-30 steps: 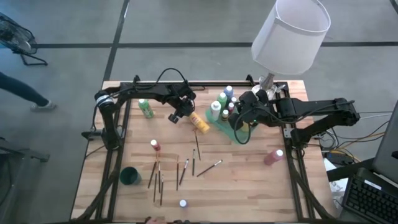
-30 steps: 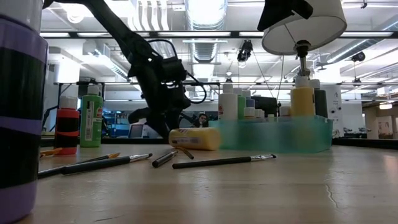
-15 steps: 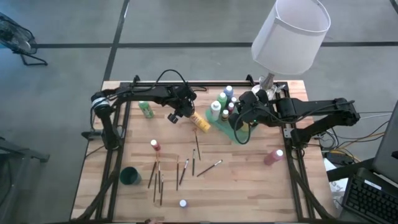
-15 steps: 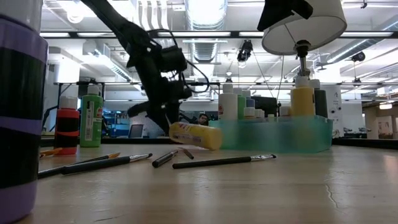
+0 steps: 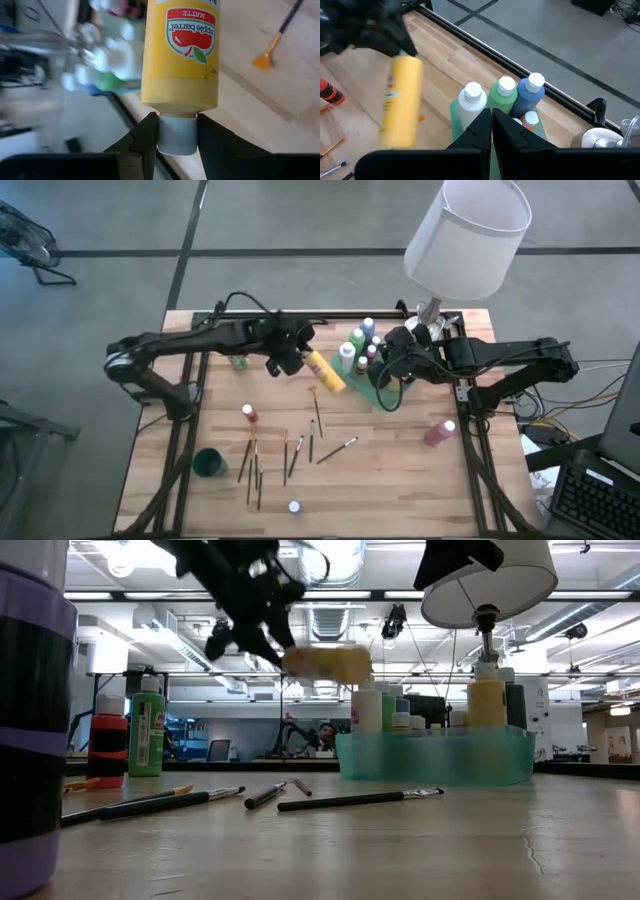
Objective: Pick & Place Paint Supplies
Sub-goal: Move the big yellow paint bottle to the bottom right of the table
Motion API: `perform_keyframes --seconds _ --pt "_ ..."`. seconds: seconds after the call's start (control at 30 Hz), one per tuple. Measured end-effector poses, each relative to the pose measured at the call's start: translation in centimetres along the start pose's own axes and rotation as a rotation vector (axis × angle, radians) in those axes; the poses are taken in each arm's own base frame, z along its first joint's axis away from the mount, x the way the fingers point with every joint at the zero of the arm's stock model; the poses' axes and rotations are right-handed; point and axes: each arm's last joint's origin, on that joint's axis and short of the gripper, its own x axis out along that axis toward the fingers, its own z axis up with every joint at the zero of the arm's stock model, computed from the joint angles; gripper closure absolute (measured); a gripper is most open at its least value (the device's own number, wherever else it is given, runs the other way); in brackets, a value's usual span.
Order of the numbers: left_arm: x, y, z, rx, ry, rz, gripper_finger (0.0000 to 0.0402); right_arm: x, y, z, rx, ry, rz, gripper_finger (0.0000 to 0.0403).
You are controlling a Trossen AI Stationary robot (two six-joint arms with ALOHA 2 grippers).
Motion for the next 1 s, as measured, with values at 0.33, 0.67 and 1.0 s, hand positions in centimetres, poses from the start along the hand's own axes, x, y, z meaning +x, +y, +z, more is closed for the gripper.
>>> perform_keyframes --seconds 0.33,0.67,1.0 --pt "-3.2 0.9 4.5 0.309 0.069 0.245 0.0284 -0.3 -0.4 0.2 0.115 -0.03 -0.019 0.0394" --pt "-3.5 1.9 7.2 0.552 0.124 0.433 0.0284 -0.5 -0.5 0.3 0.175 -0.033 -0.01 0.0394" --pt "-4.2 1.5 9.2 -0.018 -0.278 0.402 0.0284 -1.1 -0.4 0.2 0.158 -0.03 0.026 0.0394"
